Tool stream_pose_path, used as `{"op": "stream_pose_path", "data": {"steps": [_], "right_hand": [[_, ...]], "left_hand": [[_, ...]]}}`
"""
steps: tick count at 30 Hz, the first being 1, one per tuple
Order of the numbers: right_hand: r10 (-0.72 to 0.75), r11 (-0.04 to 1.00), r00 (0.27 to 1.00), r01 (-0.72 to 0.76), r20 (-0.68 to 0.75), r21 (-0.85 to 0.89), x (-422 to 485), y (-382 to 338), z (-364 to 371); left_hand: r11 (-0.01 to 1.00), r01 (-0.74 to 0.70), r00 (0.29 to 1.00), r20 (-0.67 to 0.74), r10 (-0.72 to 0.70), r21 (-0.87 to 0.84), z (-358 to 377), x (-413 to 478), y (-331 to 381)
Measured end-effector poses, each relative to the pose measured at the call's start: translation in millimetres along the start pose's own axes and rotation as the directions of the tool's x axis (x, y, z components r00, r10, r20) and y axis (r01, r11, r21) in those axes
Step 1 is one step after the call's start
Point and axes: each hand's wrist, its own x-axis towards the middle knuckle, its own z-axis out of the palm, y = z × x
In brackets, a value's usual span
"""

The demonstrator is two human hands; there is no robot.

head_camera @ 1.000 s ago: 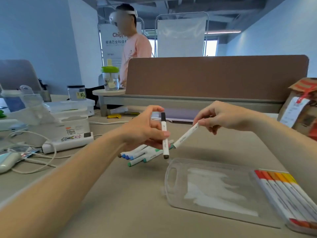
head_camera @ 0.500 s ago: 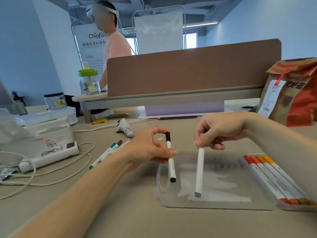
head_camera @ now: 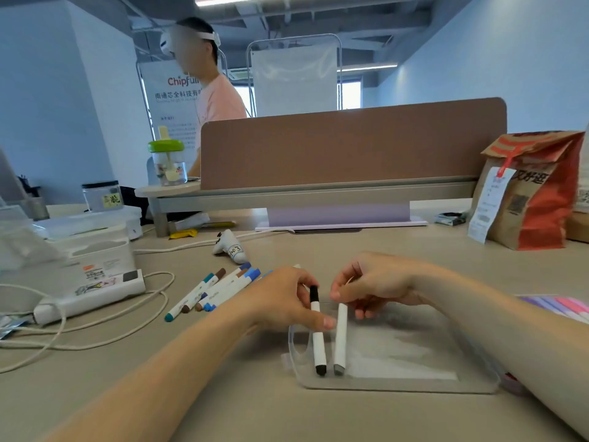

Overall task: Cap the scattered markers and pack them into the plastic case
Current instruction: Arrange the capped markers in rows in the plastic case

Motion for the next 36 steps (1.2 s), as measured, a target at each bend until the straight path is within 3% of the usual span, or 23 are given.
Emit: {"op": "stream_pose_path", "data": {"steps": [6, 36], "right_hand": [[-0.064, 0.998, 0.991, 0.061, -0.116, -0.036, 3.9, 2.7, 10.2], [-0.069, 0.985, 0.997, 0.064, -0.023, -0.159, -1.3, 0.5, 13.3]], "left_hand": [[0.999, -0.029, 0.999, 0.019, 0.028, 0.04, -1.6, -0.3, -5.9], [0.996, 0.0, 0.996, 0.094, -0.009, 0.09, -1.4, -8.0, -0.2]]}}
